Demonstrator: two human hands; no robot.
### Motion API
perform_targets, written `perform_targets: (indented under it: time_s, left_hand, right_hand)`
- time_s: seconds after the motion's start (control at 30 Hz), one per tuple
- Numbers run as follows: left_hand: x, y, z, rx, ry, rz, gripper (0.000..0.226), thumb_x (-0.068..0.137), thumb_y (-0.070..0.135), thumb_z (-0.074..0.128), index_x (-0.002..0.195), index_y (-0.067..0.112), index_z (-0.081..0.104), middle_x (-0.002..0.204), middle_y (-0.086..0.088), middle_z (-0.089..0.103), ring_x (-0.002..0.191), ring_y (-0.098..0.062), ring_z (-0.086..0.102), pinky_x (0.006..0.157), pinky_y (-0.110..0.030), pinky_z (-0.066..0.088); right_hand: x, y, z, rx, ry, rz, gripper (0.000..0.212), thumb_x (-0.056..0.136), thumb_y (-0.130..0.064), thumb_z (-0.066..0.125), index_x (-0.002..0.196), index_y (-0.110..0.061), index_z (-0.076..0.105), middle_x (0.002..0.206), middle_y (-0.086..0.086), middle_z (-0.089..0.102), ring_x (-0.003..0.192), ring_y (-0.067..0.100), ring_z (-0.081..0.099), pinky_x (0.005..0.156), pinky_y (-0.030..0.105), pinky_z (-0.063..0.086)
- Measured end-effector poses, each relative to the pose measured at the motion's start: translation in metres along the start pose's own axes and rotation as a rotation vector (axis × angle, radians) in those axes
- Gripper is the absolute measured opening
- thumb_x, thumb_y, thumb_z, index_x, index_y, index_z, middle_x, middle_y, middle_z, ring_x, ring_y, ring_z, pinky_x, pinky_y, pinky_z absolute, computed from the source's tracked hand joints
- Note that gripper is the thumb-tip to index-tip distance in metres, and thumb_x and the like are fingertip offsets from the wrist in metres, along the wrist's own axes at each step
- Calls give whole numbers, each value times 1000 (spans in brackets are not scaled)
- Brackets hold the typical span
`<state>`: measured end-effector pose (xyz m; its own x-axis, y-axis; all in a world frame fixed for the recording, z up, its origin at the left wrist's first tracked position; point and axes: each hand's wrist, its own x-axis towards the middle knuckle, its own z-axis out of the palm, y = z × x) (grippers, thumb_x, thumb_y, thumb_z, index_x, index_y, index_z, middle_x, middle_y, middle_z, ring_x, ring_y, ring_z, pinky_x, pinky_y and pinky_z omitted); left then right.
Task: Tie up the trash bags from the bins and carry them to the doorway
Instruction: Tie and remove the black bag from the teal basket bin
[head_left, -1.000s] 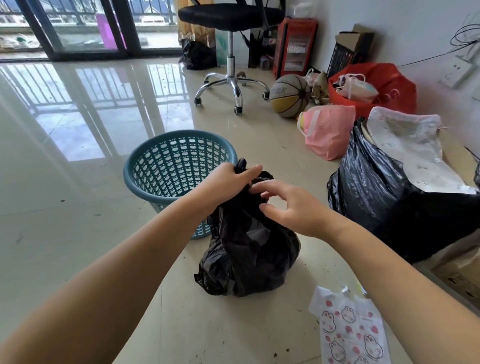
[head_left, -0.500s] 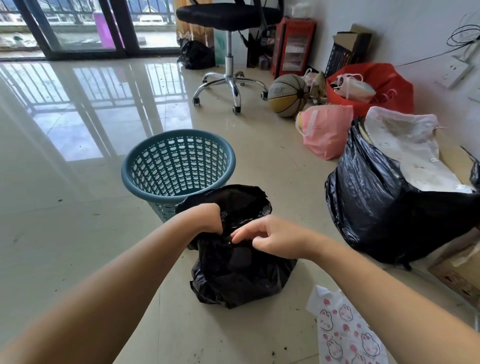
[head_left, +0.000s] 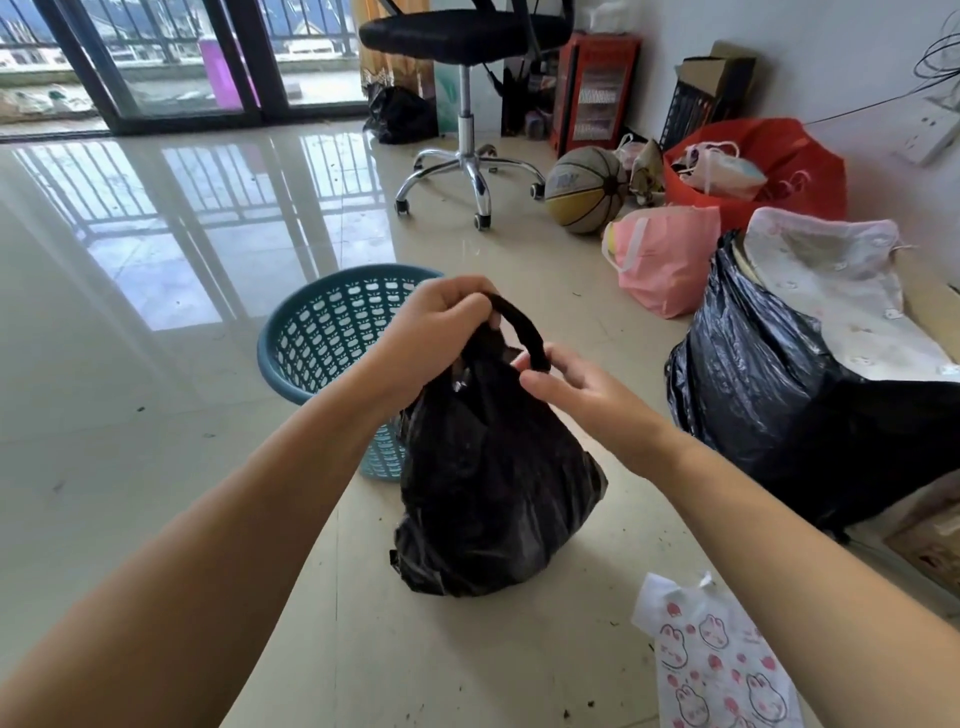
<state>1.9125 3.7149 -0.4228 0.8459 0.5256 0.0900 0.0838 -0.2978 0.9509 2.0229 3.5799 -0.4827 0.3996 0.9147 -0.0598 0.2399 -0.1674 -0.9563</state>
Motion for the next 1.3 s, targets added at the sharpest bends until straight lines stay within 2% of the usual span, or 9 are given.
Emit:
perform_targets:
  time_s: [0.13,0.23,0.47,0.53,0.67,0.9,1.07,1.17,1.3]
  left_hand:
    - [3,-5,2,-225,-26,-71,29,89,2,45,68,15,60,55,-2,46,43,-9,42,42,-18,36]
    - [1,-8,4,-237,-155,-82,18,94,6,48,99,11,64,44,9,46,32,-5,34,32,-14,30]
    - [2,1,-1,-172,-203,25,27,93,16,57,120,15,60,53,11,46,39,-2,32,39,-11,28]
    - [-2,8,5,-219,-354,37,23,94,15,54,116,14,61,53,11,43,42,-3,33,39,-11,28]
    - [-5,6,26,-79,-457,34,20,96,15,52,112,13,65,50,13,42,46,-6,34,45,-14,31]
    - [1,-10,27,-336,-405,-166,21,98,11,47,112,9,63,57,5,34,46,-6,30,41,-15,24]
    - [-3,1,39,-340,-381,-179,26,99,15,44,120,12,58,71,-1,52,58,-9,47,54,-18,41]
    - [3,-11,29,-115,-129,-160,49,98,34,45,142,16,37,119,-4,59,103,-13,57,96,-30,45]
    - [-2,-42,29,116,-370,-244,91,82,53,61,151,33,6,150,10,33,123,-6,45,105,-25,33]
  right_hand:
    - [-6,-12,23,-70,-73,-39,35,90,-36,58,124,-31,49,117,-9,64,109,8,62,97,28,47]
    - [-7,-12,34,-182,61,-98,21,98,-27,46,98,-26,67,94,-9,68,93,10,63,90,28,46]
    - [-5,-10,16,716,164,183,30,98,-11,30,79,-7,53,72,9,66,70,21,64,72,29,51]
    - [-2,-7,24,419,172,244,25,95,-6,31,76,-8,47,54,5,51,52,20,49,58,27,42]
    - [-12,-16,45,-411,-140,53,16,91,-7,41,79,-16,46,69,-6,47,63,8,43,61,23,35]
    - [-29,-44,45,-218,-419,84,15,91,-29,52,76,-26,49,71,-6,51,65,9,46,61,22,39]
    - [-18,-30,50,-337,22,213,33,96,-34,41,71,-14,45,58,2,46,55,16,41,56,32,32]
    - [-7,-17,34,45,293,343,31,94,-26,40,66,-17,46,52,-1,41,43,13,39,48,25,36]
    - [-11,-11,15,412,382,334,30,93,-27,42,73,-14,60,59,2,57,48,14,53,46,24,42]
